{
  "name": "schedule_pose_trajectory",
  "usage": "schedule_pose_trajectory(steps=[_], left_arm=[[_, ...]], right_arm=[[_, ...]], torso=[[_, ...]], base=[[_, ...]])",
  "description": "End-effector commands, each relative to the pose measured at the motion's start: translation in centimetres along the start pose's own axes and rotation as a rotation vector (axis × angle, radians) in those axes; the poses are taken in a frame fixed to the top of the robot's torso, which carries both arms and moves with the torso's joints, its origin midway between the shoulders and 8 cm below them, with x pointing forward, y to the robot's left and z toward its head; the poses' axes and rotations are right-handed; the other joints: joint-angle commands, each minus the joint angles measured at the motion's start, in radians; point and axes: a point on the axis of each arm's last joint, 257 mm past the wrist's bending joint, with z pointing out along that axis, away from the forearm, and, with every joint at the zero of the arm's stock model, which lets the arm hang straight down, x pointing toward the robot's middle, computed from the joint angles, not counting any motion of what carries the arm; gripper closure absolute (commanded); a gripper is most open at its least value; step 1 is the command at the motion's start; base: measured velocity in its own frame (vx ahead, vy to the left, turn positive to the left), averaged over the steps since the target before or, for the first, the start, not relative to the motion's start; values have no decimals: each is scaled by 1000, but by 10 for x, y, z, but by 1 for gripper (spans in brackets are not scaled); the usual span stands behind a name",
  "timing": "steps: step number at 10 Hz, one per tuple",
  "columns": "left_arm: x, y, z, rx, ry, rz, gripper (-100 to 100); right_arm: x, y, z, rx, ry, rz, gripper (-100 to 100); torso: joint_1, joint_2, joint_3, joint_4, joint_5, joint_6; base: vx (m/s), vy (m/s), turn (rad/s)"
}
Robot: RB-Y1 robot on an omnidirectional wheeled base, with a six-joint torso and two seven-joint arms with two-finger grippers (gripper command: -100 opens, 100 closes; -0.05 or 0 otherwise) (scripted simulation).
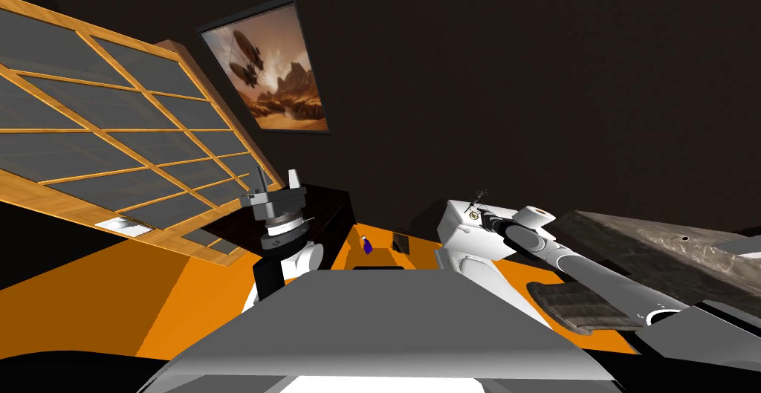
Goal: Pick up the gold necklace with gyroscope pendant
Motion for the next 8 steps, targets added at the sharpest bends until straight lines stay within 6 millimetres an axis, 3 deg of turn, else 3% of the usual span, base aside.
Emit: schedule_pose_trajectory(steps=[1, 2, 6, 7, 8], left_arm=[[0, 0, 0, 0, 0, 0, 0], [0, 0, 0, 0, 0, 0, 0], [0, 0, 0, 0, 0, 0, 0], [0, 0, 0, 0, 0, 0, 0], [0, 0, 0, 0, 0, 0, 0]], right_arm=[[13, 11, -3, -27, 23, -60, -100], [23, 19, -4, -52, 40, -106, -100], [25, 22, -5, -57, 43, -117, -100], [25, 22, -5, -58, 43, -118, 0], [27, 22, -3, -58, 48, -117, -100]], torso=[[0, 0, 0, 0, 0, 0], [-1, 0, 0, 0, 0, 0], [2, 3, 2, 1, 0, 0], [2, 4, 2, 1, 0, 1], [3, 4, 2, 1, 0, 1]], base=[[71, -53, 112], [89, -54, 143], [20, -19, 30], [0, 0, 0], [-4, -5, 24]])
